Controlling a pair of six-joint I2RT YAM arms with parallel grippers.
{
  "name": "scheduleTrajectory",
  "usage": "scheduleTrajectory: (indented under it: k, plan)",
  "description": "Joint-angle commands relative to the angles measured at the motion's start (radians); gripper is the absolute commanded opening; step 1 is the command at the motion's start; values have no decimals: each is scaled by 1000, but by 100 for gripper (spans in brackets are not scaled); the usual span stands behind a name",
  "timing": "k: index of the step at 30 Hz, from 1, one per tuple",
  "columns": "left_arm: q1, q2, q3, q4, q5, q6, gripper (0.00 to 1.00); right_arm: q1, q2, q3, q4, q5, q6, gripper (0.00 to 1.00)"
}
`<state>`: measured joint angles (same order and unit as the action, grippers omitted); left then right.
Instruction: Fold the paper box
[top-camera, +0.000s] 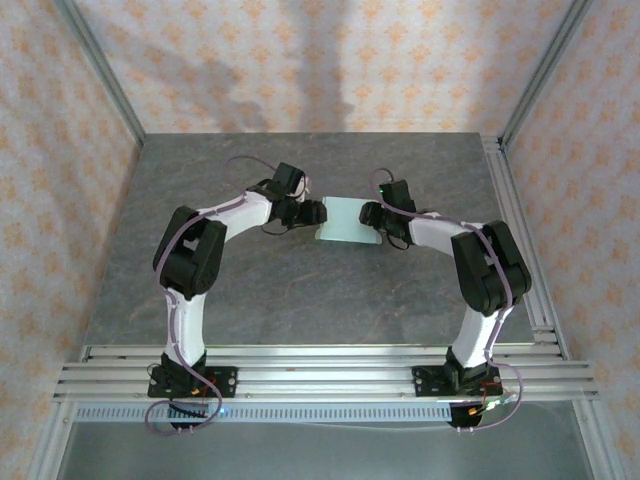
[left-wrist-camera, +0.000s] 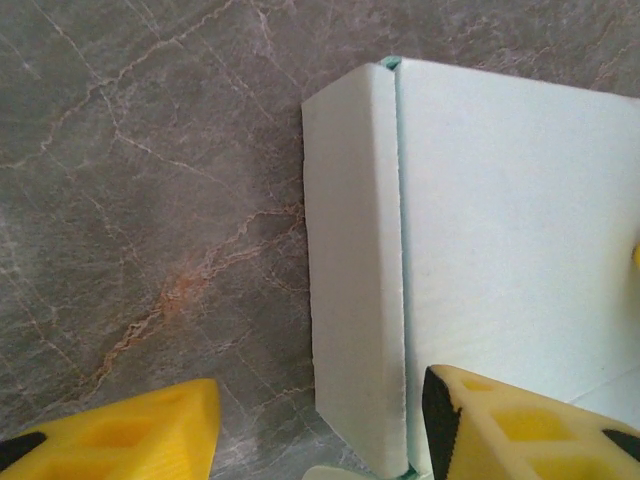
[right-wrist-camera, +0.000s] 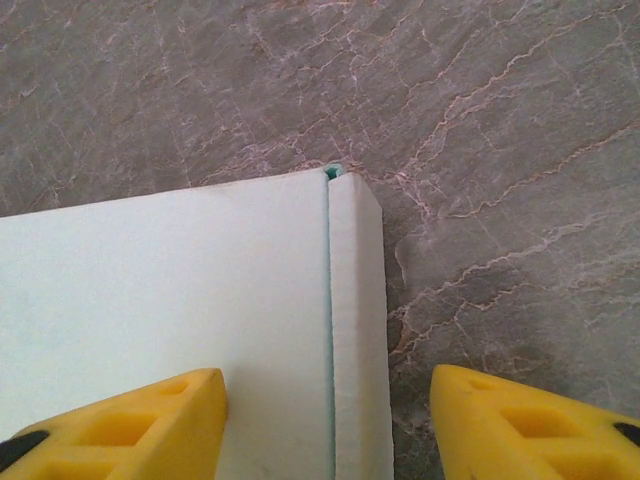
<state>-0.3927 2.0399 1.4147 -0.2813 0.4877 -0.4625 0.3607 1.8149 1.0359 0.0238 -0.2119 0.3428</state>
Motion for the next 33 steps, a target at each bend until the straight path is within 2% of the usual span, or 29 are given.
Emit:
scheduleTrajectory:
  k: [1,7,9,12,15,18,26,33]
  plan:
    - [-2,13,21,-6,28,10,52,-12,-43,-25,19,-25,0,62]
    - [4,17,11,52,77,-19,46,-34,-102,-60,50,-22,15,76]
    - [7,16,9,73,94,-29,50,-39,-109,-60,37,-24,22,78]
    - [11,14,10,105,121,-39,60,-46,-117,-63,35,-44,35,79]
    - [16,34,41,93,122,-39,62,-56,-115,-66,51,-83,54,79]
    - [22,57,67,87,128,-36,55,-64,-110,-68,69,-108,78,79]
    - [40,97,93,88,152,-29,29,-70,-113,-57,55,-124,60,79]
    - [54,95,75,116,181,-39,19,-70,-103,-57,50,-120,64,79]
